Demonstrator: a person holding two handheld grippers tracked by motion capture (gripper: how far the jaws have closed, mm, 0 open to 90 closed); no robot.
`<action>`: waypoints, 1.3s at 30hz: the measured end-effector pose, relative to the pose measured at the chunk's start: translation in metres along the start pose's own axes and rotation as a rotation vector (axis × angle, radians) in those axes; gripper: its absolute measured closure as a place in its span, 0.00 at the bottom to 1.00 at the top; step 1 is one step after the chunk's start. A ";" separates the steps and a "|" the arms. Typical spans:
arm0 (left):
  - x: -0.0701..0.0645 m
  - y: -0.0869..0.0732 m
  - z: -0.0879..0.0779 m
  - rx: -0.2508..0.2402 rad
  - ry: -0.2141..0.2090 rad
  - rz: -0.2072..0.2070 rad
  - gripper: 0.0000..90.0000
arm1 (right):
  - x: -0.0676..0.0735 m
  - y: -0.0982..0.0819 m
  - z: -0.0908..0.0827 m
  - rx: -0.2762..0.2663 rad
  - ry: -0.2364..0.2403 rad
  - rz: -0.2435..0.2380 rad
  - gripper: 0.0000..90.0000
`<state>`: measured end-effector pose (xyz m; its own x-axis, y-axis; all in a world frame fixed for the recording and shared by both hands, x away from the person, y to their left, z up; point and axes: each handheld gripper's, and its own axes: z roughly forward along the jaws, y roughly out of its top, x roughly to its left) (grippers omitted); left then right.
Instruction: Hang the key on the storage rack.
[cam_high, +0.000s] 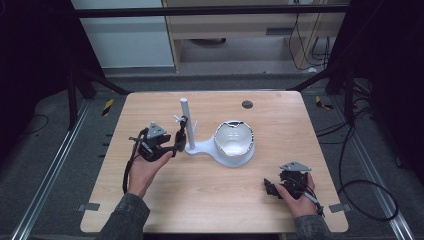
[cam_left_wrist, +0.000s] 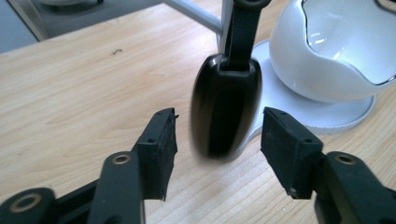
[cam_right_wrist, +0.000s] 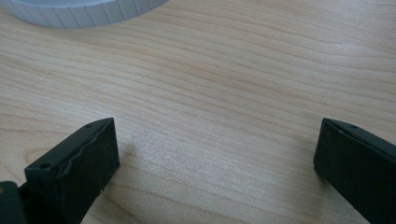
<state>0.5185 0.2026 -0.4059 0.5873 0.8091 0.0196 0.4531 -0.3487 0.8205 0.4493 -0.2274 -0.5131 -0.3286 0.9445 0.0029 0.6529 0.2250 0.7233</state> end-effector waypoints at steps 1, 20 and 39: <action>0.000 0.001 -0.001 -0.001 -0.002 -0.001 0.46 | 0.000 0.000 0.000 0.000 0.000 0.000 0.01; 0.003 -0.011 -0.019 0.104 0.004 0.056 0.08 | 0.000 0.000 0.000 -0.001 -0.003 -0.003 0.01; 0.030 -0.077 -0.010 0.233 0.057 0.050 0.07 | 0.000 0.000 0.000 -0.002 -0.003 -0.001 0.01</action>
<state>0.4948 0.2585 -0.4632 0.5771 0.8112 0.0942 0.5710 -0.4833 0.6636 0.4490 -0.2273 -0.5132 -0.3271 0.9450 -0.0003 0.6514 0.2257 0.7244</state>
